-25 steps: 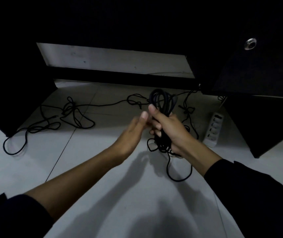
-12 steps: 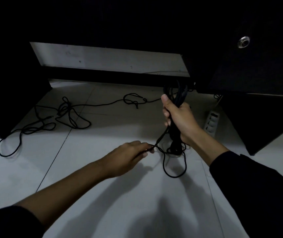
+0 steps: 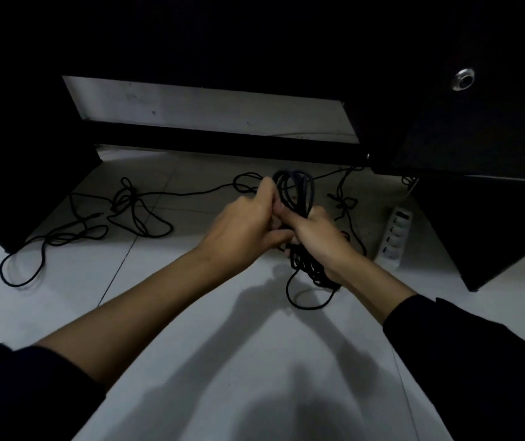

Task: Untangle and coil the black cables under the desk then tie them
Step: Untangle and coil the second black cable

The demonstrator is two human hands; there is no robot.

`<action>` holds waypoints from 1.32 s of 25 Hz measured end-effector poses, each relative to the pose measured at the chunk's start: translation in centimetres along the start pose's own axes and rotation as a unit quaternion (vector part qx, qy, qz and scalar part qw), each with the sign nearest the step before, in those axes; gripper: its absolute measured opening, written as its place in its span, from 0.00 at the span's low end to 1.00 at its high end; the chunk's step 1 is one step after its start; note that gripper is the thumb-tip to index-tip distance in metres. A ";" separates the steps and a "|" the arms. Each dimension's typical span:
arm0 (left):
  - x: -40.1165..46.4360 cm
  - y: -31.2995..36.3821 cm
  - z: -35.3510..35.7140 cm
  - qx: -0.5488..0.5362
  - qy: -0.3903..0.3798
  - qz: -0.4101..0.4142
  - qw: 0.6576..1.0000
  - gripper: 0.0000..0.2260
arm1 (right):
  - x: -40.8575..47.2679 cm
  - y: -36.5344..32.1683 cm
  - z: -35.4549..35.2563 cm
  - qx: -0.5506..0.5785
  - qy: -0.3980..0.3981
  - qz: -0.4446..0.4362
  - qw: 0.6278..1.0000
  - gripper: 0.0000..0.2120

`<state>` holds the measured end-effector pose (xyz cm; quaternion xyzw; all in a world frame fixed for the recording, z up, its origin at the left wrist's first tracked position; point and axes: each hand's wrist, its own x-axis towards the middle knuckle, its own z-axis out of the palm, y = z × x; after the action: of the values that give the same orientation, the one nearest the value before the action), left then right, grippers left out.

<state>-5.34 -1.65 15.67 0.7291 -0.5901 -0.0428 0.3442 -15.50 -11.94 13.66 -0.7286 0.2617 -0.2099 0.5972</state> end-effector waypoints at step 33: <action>-0.1 -0.5 -0.4 -0.441 -0.046 -0.239 0.864 0.14 | 0.0 -0.4 1.7 0.041 -0.068 0.004 0.997 0.13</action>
<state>-4.80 -1.31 15.69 0.6174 -0.3323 -0.4128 0.5814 -14.39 -10.55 13.76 -0.7148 0.2150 -0.1678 0.6439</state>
